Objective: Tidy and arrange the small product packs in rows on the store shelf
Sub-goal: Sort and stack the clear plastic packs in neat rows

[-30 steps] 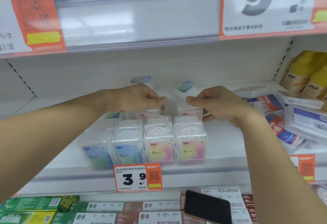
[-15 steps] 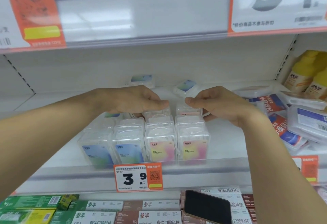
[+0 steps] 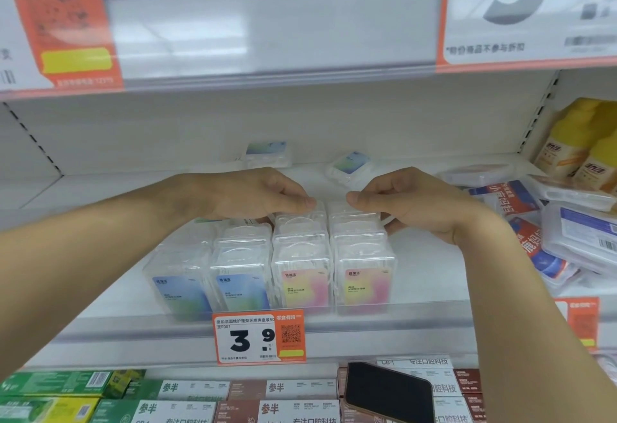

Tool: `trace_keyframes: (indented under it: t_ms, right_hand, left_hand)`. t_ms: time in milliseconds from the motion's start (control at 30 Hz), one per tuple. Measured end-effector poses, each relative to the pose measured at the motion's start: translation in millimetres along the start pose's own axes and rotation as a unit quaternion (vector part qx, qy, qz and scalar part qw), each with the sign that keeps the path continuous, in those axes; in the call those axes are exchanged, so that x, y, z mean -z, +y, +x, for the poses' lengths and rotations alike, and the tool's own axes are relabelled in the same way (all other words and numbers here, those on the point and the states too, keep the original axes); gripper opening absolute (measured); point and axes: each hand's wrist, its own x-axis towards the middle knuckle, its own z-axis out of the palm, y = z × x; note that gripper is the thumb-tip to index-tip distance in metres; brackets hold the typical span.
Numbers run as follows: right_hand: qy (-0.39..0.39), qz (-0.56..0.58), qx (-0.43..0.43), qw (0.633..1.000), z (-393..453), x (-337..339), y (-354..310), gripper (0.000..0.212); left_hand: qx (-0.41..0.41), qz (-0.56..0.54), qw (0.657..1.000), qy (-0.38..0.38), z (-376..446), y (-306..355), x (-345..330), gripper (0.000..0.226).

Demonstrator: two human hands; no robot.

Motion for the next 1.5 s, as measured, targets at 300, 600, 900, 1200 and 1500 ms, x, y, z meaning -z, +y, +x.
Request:
trace_keyframes:
  t_ms: [300, 600, 900, 1200, 1500]
  right_hand:
    - [-0.026, -0.001, 0.005, 1.0, -3.0, 1.1, -1.5, 0.022]
    - [-0.055, 0.0, 0.008, 0.998, 2.3, 3.5, 3.1, 0.023]
    - [0.237, 0.163, 0.185, 0.94, 10.5, 10.2, -10.9, 0.007]
    - [0.054, -0.197, 0.071, 0.976, 53.1, -28.9, -80.7, 0.024]
    - [-0.214, -0.436, -0.09, 0.87, 144.5, -108.5, -84.7, 0.074]
  left_hand:
    - [-0.002, -0.002, 1.0, -0.01, 1.6, -3.2, 0.8, 0.049]
    - [-0.007, 0.003, 1.0, -0.018, 4.0, -6.1, 2.3, 0.048]
    - [-0.047, 0.155, 0.952, 0.261, -11.3, -23.2, 49.5, 0.027]
    - [0.076, 0.274, 0.945, 0.163, -16.0, -111.7, 70.7, 0.085]
    - [0.044, 0.156, 0.917, 0.365, -8.7, -139.7, 58.9, 0.077]
